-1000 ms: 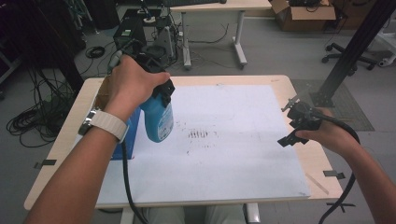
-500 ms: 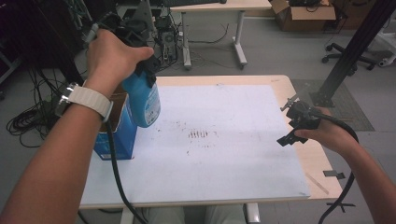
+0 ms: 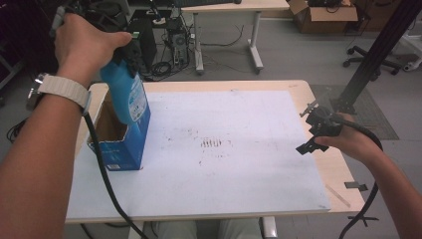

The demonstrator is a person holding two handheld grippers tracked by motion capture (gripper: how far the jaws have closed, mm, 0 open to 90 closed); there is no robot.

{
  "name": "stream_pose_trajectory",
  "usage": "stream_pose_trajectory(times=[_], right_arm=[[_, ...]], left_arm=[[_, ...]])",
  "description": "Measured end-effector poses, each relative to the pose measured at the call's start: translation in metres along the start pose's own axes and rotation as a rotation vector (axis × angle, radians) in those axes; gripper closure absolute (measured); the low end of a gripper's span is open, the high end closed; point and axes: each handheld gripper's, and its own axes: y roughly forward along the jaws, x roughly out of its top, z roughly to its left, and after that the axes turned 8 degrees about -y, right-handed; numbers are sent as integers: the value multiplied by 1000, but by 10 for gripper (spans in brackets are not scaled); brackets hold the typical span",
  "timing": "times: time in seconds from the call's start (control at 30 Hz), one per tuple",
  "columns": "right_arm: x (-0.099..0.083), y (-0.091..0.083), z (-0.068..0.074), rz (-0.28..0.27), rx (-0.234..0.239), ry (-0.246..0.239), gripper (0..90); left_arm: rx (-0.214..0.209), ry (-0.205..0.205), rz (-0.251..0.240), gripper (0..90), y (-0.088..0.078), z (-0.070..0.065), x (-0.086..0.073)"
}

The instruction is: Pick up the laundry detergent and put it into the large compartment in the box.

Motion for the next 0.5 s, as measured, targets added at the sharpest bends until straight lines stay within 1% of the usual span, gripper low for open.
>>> stream_pose_trajectory(times=[0.03, 0.17, 0.27, 0.3, 0.5], right_arm=[[0, 0, 0, 2, 0, -1, 112], [1, 2, -1, 2, 1, 5, 112], [1, 2, -1, 6, 0, 8, 112], [0, 1, -2, 7, -2, 7, 112], [0, 0, -4, 5, -3, 20, 113]], left_arm=[[13, -10, -11, 372, 0, 6, 2], [33, -29, -26, 372, 1, 14, 3], [49, -55, -42, 372, 5, 22, 5], [56, -65, -42, 372, 10, 27, 5], [66, -84, -48, 372, 21, 38, 7]])
